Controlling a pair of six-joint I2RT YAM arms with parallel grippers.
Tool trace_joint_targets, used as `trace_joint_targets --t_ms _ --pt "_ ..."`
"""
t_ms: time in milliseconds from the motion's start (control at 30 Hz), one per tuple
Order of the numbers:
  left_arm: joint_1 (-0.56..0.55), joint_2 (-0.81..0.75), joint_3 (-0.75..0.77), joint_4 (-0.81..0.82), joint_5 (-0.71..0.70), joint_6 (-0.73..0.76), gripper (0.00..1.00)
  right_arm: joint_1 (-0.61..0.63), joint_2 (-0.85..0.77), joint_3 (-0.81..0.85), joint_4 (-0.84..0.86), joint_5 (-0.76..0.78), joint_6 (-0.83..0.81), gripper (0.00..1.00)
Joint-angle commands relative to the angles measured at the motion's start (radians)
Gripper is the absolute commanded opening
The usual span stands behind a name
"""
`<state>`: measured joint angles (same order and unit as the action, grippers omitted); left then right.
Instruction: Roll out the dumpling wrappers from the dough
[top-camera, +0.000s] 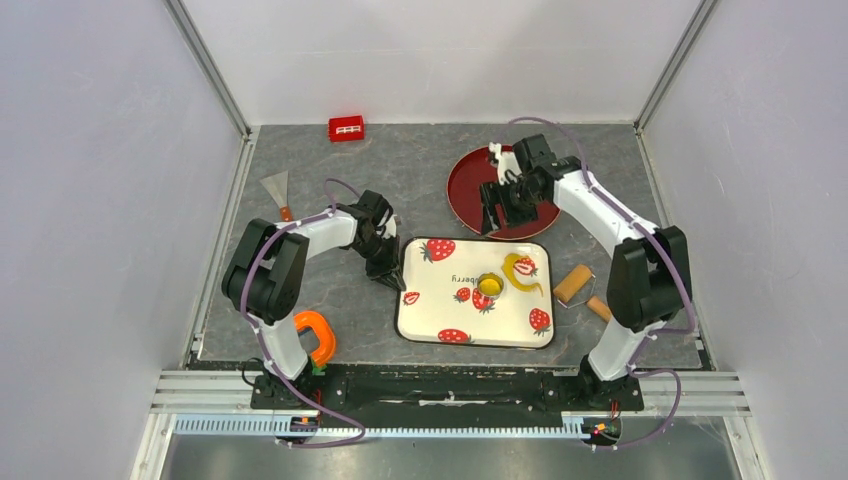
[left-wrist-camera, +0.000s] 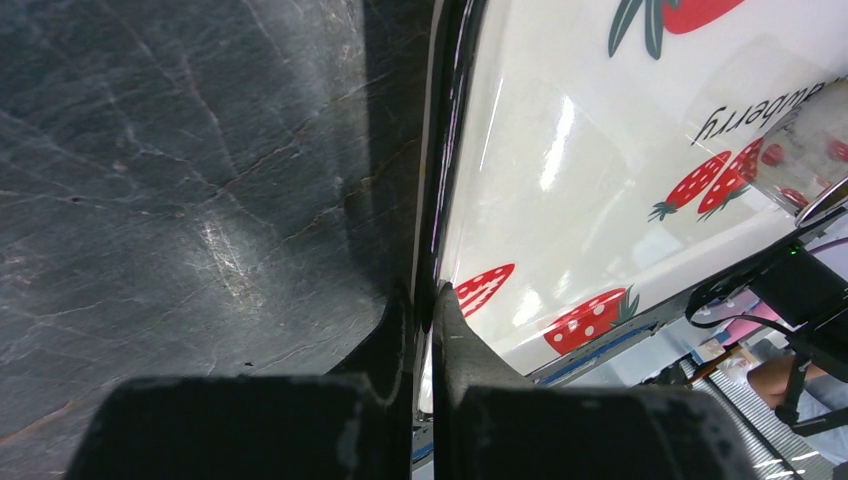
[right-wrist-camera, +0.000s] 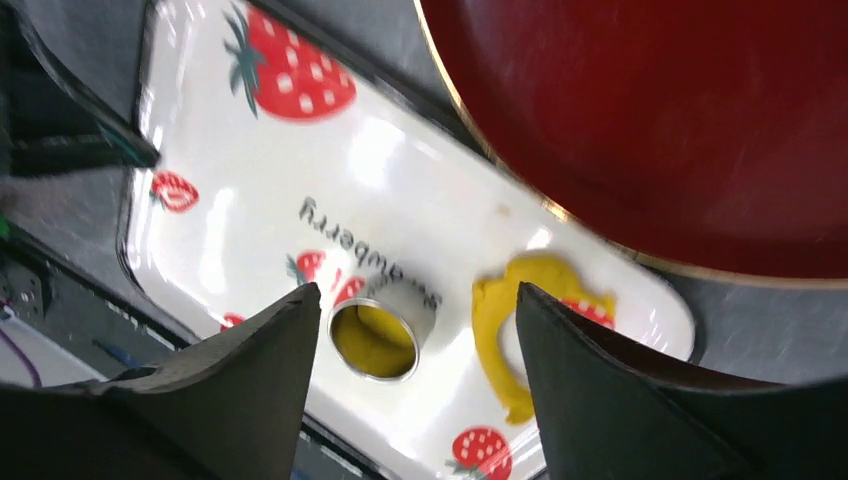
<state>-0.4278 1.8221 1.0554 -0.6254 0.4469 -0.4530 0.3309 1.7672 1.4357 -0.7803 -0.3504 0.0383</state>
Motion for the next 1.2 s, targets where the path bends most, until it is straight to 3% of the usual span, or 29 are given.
trace_joint_targets --t_ms 0,100,367,900,1167 --pt "-0.020 0.029 -0.041 0.036 -0.084 -0.031 0.02 0.001 -0.073 -0.135 -0.076 -0.003 -0.065 0.68" --pt "-0.022 0.040 -0.043 0.036 -0.079 -0.022 0.02 0.002 -0.116 -0.228 -0.065 -0.032 -0.070 0.58" --pt "-0.026 0.050 -0.049 0.037 -0.075 -0.008 0.02 0.006 -0.134 -0.368 -0.018 -0.069 -0.072 0.49" --pt "-0.033 0.045 -0.074 0.044 -0.077 -0.005 0.02 0.016 -0.051 -0.354 0.024 -0.077 -0.057 0.39" --pt "-0.035 0.044 -0.074 0.045 -0.076 -0.006 0.02 0.017 -0.058 -0.349 0.016 -0.057 -0.063 0.21"
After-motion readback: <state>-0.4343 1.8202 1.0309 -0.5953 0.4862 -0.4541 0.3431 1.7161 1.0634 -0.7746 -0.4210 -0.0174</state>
